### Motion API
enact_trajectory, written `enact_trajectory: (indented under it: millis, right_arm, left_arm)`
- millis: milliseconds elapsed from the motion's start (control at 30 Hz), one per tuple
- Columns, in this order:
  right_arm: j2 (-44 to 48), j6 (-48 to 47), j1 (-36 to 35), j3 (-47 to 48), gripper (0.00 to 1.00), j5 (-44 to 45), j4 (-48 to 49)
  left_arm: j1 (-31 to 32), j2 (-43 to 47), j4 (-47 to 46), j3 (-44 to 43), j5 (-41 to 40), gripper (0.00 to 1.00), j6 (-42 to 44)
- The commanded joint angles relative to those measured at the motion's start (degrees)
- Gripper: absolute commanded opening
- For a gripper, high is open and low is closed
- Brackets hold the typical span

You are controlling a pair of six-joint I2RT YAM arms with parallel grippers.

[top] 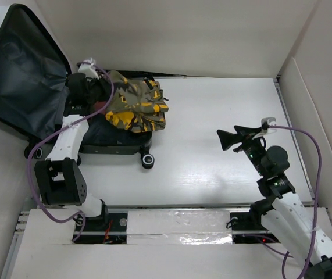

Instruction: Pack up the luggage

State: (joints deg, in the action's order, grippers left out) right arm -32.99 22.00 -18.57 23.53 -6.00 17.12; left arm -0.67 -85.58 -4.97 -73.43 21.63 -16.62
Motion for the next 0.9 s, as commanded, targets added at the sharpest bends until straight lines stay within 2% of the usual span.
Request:
enact_trajectory:
  millis: [0, 167, 467, 700, 867]
  right_arm:
    - [1.1, -1.9, -0.9, 0.3, 1.0, 2.0, 1.9]
    - [2.1, -2.6, -1.5, 0.7, 1.0, 2.2, 1.2]
    - [1.9, -2.8, -2.0, 0.7, 1.0, 2.0, 1.2]
    - [1.5, -2.8, -2.0, 0.7, 1.0, 1.7, 1.3]
    - [0.7, -3.0, -2.0, 1.1, 1.0, 0.9, 1.5]
  left_arm:
    - [-4.5, 2.5, -6.1, 5.1, 4.8, 0.0, 2.0]
    - [-9.7, 2.2, -3.6, 10.1, 3.0, 0.0, 7.6]
    - [-12.3, 1.8, -1.6, 11.4, -12.5, 0.0, 9.6]
    - [-12.3, -1.2, -1.0, 15.9, -29.4, 0.0, 11.4]
    - [-12.8, -0.7, 2.6, 15.2, -30.2, 0.02, 10.8]
